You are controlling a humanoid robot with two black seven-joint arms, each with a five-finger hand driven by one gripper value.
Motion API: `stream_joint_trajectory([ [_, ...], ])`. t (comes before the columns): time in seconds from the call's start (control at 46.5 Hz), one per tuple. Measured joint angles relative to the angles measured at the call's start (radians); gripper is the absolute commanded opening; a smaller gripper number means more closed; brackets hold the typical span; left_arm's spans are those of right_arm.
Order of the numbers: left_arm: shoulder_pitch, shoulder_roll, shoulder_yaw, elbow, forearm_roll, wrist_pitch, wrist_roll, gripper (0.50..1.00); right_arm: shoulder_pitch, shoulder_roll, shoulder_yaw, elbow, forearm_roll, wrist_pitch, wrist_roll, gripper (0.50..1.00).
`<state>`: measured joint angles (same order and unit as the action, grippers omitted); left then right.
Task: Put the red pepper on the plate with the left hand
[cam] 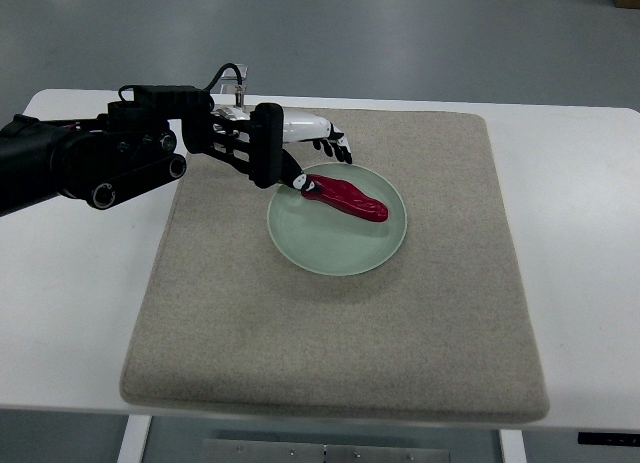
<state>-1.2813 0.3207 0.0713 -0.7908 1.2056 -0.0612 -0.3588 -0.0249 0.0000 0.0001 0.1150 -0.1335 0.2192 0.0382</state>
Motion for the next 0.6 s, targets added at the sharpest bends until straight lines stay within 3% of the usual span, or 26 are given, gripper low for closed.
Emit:
stream_joint_trajectory([
  [0.322,0.017,-0.004,-0.017,0.248,-0.06,0.031,0.0,0.851,0.0,0.0,0.001,0.0,0.0,0.0,0.0,0.928],
  [0.602,-0.002,0.001,-0.03,0.384,-0.354,0.017,0.001,0.879,0.0,0.0,0.0,0.0,0.0,0.0,0.0,0.93],
])
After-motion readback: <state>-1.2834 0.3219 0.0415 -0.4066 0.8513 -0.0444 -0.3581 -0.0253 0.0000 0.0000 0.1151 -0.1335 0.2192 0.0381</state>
